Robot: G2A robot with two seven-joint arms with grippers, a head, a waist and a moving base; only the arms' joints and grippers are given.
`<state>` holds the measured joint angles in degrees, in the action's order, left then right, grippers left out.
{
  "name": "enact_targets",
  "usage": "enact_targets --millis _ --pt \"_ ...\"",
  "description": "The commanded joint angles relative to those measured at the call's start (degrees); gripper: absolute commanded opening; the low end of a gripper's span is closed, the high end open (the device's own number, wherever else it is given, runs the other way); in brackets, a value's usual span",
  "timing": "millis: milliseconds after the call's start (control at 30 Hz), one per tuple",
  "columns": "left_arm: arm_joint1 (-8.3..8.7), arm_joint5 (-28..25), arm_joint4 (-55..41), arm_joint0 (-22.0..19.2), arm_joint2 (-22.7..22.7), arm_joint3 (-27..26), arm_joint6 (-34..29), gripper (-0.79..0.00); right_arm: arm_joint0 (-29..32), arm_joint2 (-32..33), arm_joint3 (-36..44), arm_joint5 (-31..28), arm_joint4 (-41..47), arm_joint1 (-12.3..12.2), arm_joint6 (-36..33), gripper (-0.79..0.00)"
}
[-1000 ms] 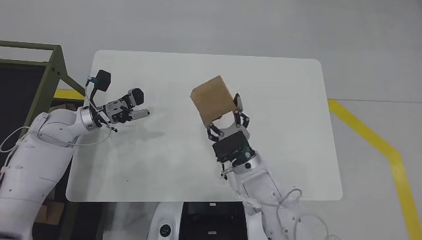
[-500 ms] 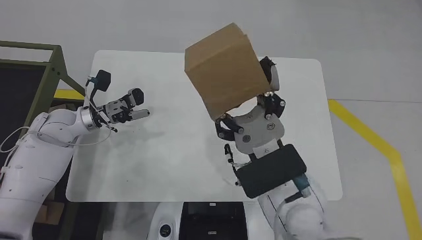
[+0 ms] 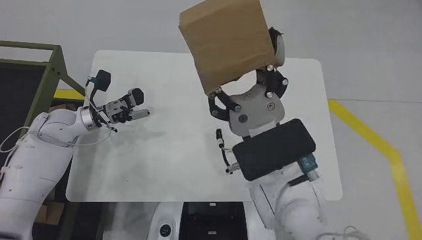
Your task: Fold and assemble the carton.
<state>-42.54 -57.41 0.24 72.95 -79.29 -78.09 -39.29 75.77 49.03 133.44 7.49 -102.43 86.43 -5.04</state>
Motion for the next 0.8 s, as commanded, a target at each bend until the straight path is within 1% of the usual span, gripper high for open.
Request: enact_targets --millis 0,133,200,267,367,533,600,667,700,767 --pt "0.0 0.0 0.0 0.0 0.0 0.0 0.0 0.0 -0.1 0.7 0.2 -1.1 7.2 0.2 0.3 -0.785" --pt "0.0 0.0 0.0 0.0 0.0 0.0 0.0 0.0 -0.3 2.3 1.2 -4.4 17.4 0.4 0.0 -0.785" --pt "0.0 0.0 0.0 0.0 0.0 0.0 0.0 0.0 -0.2 2.3 1.2 -7.4 24.9 0.5 0.7 -0.785" --pt "0.0 0.0 0.0 0.0 0.0 0.0 0.0 0.0 -0.4 4.2 1.2 -9.3 29.3 0.4 0.9 -0.785" --pt "0.0 0.0 0.0 0.0 0.0 0.0 0.0 0.0 -0.1 6.5 1.2 -13.6 37.4 0.3 0.6 -0.785" --pt "0.0 0.0 0.0 0.0 0.0 0.0 0.0 0.0 0.6 10.9 0.6 -21.8 53.3 -0.2 -1.1 -0.785" --pt "0.0 0.0 0.0 0.0 0.0 0.0 0.0 0.0 0.2 12.5 -0.2 -24.4 57.2 -0.4 -2.4 -0.785" --pt "0.0 0.0 0.0 0.0 0.0 0.0 0.0 0.0 -0.2 13.9 -0.6 -25.6 58.7 -0.6 -3.5 -0.785" --pt "0.0 0.0 0.0 0.0 0.0 0.0 0.0 0.0 -0.3 14.6 -0.7 -25.6 58.3 -0.7 -4.1 -0.785" --pt "0.0 0.0 0.0 0.0 0.0 0.0 0.0 0.0 -0.4 15.6 0.1 -24.8 53.6 -1.0 -4.9 -0.785"
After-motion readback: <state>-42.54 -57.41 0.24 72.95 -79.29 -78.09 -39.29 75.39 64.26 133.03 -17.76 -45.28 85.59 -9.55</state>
